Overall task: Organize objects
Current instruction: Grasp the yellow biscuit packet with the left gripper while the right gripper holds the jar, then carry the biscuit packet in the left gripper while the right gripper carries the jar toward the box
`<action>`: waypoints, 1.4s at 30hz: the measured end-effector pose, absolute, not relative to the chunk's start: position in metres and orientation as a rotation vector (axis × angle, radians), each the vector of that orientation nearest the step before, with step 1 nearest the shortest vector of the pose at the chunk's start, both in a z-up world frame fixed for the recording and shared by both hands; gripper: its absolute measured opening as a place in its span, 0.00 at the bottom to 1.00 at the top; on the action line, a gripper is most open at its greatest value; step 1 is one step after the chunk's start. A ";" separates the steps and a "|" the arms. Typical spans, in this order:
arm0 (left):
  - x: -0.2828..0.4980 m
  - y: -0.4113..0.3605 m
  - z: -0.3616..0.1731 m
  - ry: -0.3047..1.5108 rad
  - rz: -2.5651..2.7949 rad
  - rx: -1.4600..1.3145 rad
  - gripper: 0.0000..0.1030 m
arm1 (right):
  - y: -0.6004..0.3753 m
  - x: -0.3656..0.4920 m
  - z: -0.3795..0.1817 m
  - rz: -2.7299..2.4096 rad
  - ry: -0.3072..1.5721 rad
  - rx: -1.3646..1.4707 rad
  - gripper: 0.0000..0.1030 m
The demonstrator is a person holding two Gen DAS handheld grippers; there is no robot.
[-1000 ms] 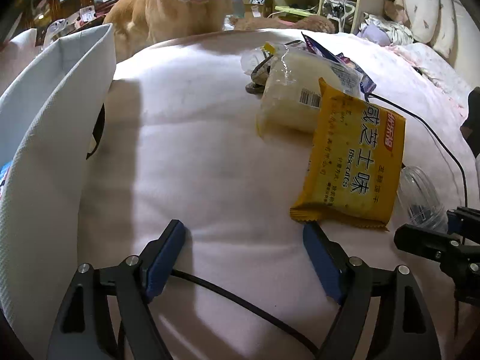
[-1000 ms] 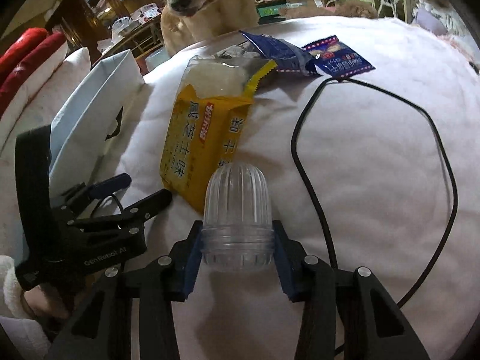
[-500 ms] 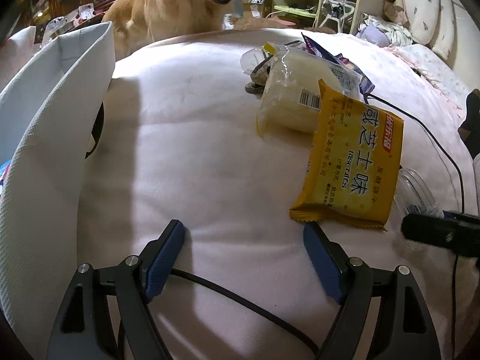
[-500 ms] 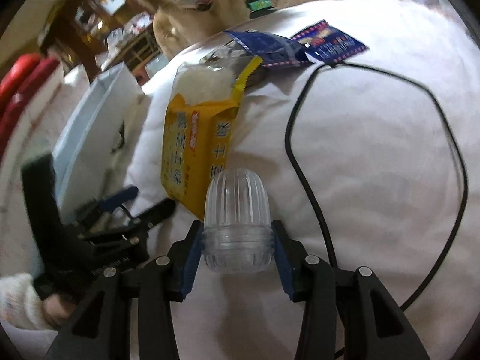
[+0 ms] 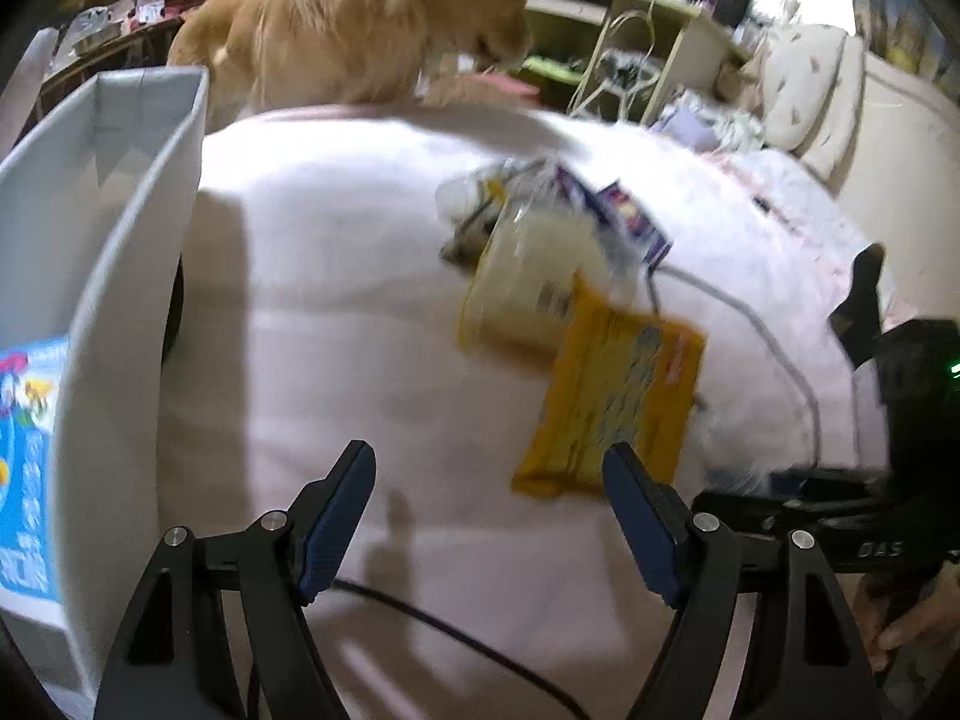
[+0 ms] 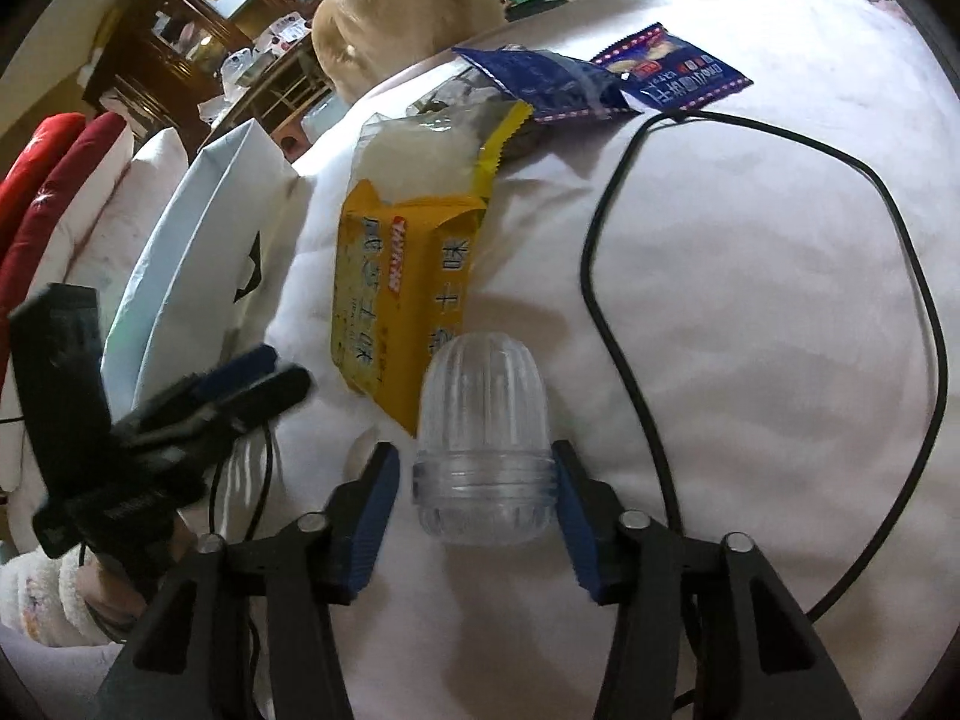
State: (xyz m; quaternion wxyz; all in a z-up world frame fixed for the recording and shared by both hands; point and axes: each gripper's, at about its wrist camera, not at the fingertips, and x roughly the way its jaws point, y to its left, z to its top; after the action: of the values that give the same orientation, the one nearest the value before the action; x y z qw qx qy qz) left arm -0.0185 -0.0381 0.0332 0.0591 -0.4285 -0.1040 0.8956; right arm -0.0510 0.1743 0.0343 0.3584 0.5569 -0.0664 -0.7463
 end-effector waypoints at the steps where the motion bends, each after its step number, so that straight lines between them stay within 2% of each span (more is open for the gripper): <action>1: -0.024 -0.038 0.038 -0.297 2.709 -1.280 0.76 | 0.178 -0.052 0.035 -1.912 -0.197 1.446 0.41; 4: -0.032 -0.031 0.043 -0.209 2.710 -1.249 0.76 | 0.187 -0.053 0.037 -1.914 -0.220 1.467 0.41; 11: -0.043 -0.002 0.034 -0.049 2.650 -1.238 0.76 | 0.197 -0.052 0.049 -2.004 -0.031 1.477 0.41; 14: -0.052 0.010 0.025 0.040 2.652 -1.261 0.76 | 0.206 -0.056 0.047 -2.005 -0.070 1.503 0.41; 17: -0.063 0.013 0.013 0.000 2.611 -1.310 0.76 | 0.213 -0.060 0.044 -1.986 -0.141 1.523 0.41; 20: -0.068 0.017 0.004 -0.031 2.583 -1.354 0.76 | 0.211 -0.059 0.045 -1.989 -0.112 1.516 0.41; 23: -0.068 0.027 -0.005 0.076 2.597 -1.394 0.76 | 0.204 -0.058 0.047 -2.001 -0.065 1.507 0.41; 25: -0.062 0.028 -0.003 0.119 2.623 -1.378 0.72 | 0.202 -0.058 0.046 -2.006 -0.047 1.501 0.41; 26: -0.060 0.026 -0.002 0.111 2.631 -1.383 0.67 | 0.202 -0.058 0.046 -2.008 -0.044 1.499 0.41; 37: -0.031 0.002 0.021 -0.009 2.683 -1.355 0.67 | 0.196 -0.057 0.048 -2.002 -0.047 1.485 0.41; 42: -0.020 -0.015 0.054 -0.079 2.727 -1.289 0.67 | 0.193 -0.055 0.062 -1.939 -0.149 1.428 0.41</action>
State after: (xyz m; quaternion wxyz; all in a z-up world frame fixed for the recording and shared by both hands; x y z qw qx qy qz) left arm -0.0203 -0.0147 0.0544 0.0622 -0.4263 -0.0262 0.9021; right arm -0.0553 0.1930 0.0617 0.3564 0.5528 -0.0579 -0.7510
